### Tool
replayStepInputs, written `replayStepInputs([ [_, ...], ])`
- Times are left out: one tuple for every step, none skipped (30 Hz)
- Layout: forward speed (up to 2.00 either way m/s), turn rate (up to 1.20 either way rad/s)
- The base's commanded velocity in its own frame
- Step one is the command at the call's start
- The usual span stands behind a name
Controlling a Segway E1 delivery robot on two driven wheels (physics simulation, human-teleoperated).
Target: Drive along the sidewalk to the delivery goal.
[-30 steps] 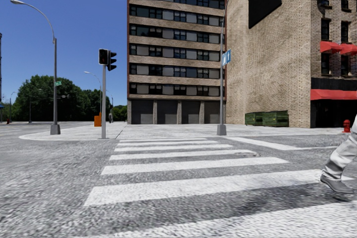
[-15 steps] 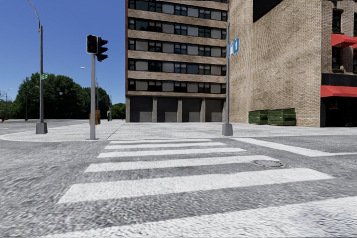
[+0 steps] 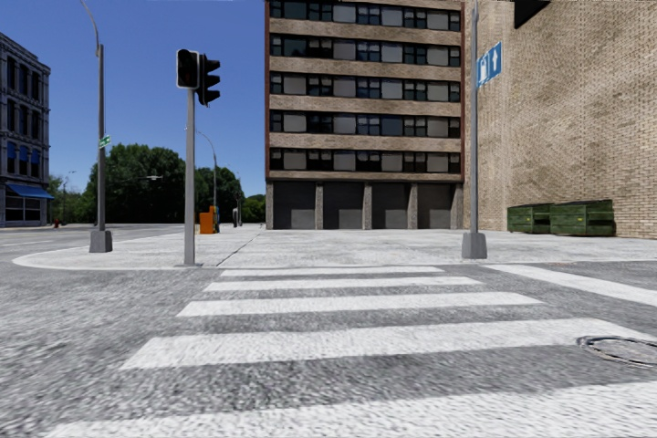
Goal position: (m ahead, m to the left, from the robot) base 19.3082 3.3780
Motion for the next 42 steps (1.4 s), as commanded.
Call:
replayStepInputs([
  [2.0, 0.36],
  [2.0, 0.0],
  [2.0, 0.0],
  [2.0, 0.0],
  [2.0, 0.0],
  [2.0, 0.0],
  [2.0, 0.0],
  [2.0, 0.0],
  [2.0, 0.0],
  [2.0, 0.0],
  [2.0, 0.0],
  [2.0, 0.0],
  [2.0, 0.0],
  [2.0, 0.0],
  [2.0, 0.0],
  [2.0, 0.0],
  [2.0, 0.0],
  [2.0, 0.0],
  [2.0, 0.0],
  [2.0, 0.0],
  [2.0, 0.0],
  [2.0, 0.0],
  [2.0, 0.0],
  [2.0, 0.0],
  [2.0, 0.0],
  [2.0, 0.0],
  [2.0, 0.0],
  [2.0, 0.0],
  [2.0, 0.0],
  [2.0, 0.0],
  [2.0, 0.0],
  [2.0, 0.0],
  [2.0, 0.0],
  [2.0, 0.0],
  [2.0, 0.0],
  [2.0, 0.0],
  [2.0, 0.0],
  [2.0, 0.0],
  [2.0, 0.0],
  [2.0, 0.0],
  [2.0, 0.0],
  [2.0, 0.0],
])
